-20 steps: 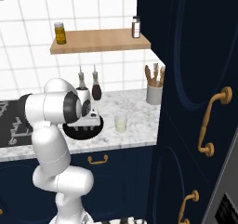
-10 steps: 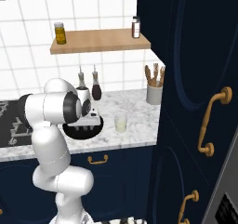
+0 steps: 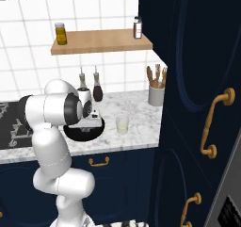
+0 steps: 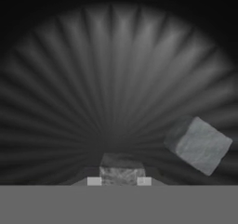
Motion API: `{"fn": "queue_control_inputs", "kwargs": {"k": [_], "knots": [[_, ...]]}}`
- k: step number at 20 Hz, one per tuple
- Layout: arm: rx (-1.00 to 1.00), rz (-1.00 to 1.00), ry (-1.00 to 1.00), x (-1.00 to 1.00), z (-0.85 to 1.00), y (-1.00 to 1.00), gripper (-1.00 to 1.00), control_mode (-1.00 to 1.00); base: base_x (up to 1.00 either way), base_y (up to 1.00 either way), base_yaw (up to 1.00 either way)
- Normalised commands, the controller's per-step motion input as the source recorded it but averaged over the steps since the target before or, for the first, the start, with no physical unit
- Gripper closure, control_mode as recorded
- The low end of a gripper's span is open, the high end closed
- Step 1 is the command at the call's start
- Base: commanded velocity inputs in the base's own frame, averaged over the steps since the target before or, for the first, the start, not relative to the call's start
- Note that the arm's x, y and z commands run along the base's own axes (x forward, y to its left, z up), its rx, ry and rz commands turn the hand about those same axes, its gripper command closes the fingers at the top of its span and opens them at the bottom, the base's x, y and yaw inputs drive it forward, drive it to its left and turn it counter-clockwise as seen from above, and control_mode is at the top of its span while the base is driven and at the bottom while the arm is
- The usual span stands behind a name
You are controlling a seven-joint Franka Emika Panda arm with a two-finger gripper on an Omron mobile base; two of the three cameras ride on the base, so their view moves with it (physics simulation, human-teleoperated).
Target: Grab a lemon wedge from the fridge and one ice cube from the ice bowl, and put them in the glass of lemonade.
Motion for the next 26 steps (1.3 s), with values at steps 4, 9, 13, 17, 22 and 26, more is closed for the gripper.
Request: {"fn": "queue_control_inputs", "kwargs": {"k": [4,9,13,17,22,26], "knots": [[0.00,0.00,0.00,0.00,0.00,0.00,1.00,-1.00,0.00,0.00,0.00],[0.07,-0.02,-0.15,-0.01,0.42,0.00,1.00,-1.00,0.00,0.00,0.00],[0.05,-0.03,-0.16,-0.09,0.22,0.00,1.00,-1.00,0.00,0.00,0.00],[0.02,-0.08,-0.10,-0.03,0.07,0.00,1.00,-1.00,0.00,0.00,0.00],[0.03,-0.14,-0.08,-0.13,-0.01,-0.03,1.00,-1.00,0.00,0.00,0.00],[-0.06,0.00,-0.02,-0.03,0.74,-0.28,1.00,-1.00,0.00,0.00,0.00]]}}
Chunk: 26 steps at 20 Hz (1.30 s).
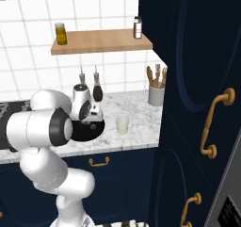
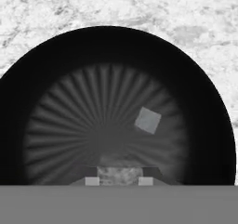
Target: Grab a lemon wedge from the fridge and one ice cube from the ice bowl, and put them in the glass of lemonade.
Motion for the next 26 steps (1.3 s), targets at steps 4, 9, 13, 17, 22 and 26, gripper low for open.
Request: {"fn": "queue_control_inputs", "kwargs": {"k": [4,9,13,17,22,26], "knots": [[-0.22,0.00,0.00,0.00,1.00,-0.38,1.00,-1.00,0.00,0.00,0.00],[-0.17,-0.02,0.00,0.00,0.94,-0.63,1.00,-1.00,0.00,0.00,0.00],[-0.03,-0.09,-0.01,0.10,0.58,-0.81,1.00,-1.00,0.00,0.00,0.00],[0.01,-0.06,0.00,0.35,0.03,-0.78,1.00,-1.00,0.00,0.00,0.00],[0.07,0.00,0.00,0.08,-0.15,-0.37,1.00,-1.00,0.00,0.00,0.00],[0.00,0.00,-0.01,0.00,-0.28,-0.08,1.00,-1.00,0.00,0.00,0.00]]}}
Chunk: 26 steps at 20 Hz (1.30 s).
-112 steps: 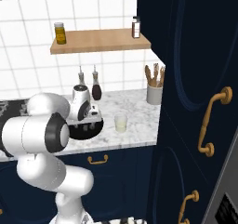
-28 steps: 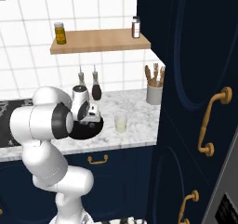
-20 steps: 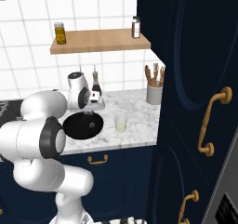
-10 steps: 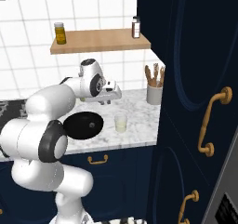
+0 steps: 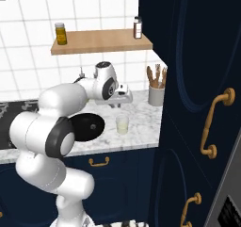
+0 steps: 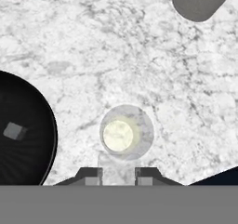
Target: Grab a lemon wedge from the fridge and one ice cube from the ice bowl, and put them in the glass of lemonade.
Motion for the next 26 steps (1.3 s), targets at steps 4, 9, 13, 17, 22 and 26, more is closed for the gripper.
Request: {"fn": "queue_control_inputs", "kwargs": {"k": [4,9,13,17,22,26], "knots": [[0.00,0.00,-0.03,0.00,-0.30,0.00,1.00,-1.00,0.00,0.00,0.00],[0.00,0.00,-0.02,0.01,-0.06,0.00,1.00,-1.00,0.00,0.00,0.00],[0.00,0.00,-0.02,0.32,0.00,-0.11,1.00,-1.00,0.00,0.00,0.00],[0.00,0.00,0.02,0.05,0.04,-0.11,1.00,-1.00,0.00,0.00,0.00],[0.01,0.04,0.04,0.02,-0.02,-0.13,1.00,-1.00,0.00,0.00,0.00],[0.00,0.01,0.00,0.16,0.00,0.00,1.00,-1.00,0.00,0.00,0.00]]}}
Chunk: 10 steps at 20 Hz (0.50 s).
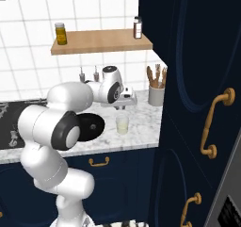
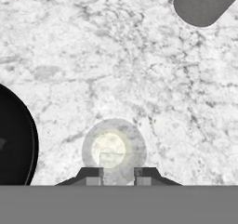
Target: Grab a lemon wedge from the fridge and one ice cube from the ice bowl, and put them in the glass of lemonade.
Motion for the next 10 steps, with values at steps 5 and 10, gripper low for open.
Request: {"fn": "queue_control_inputs", "kwargs": {"k": [5,10], "knots": [[0.01,0.01,0.00,0.25,-0.11,0.00,1.00,-1.00,0.00,0.00,0.00],[0.02,0.01,-0.02,0.03,-0.40,0.00,1.00,-1.00,0.00,0.00,0.00]]}}
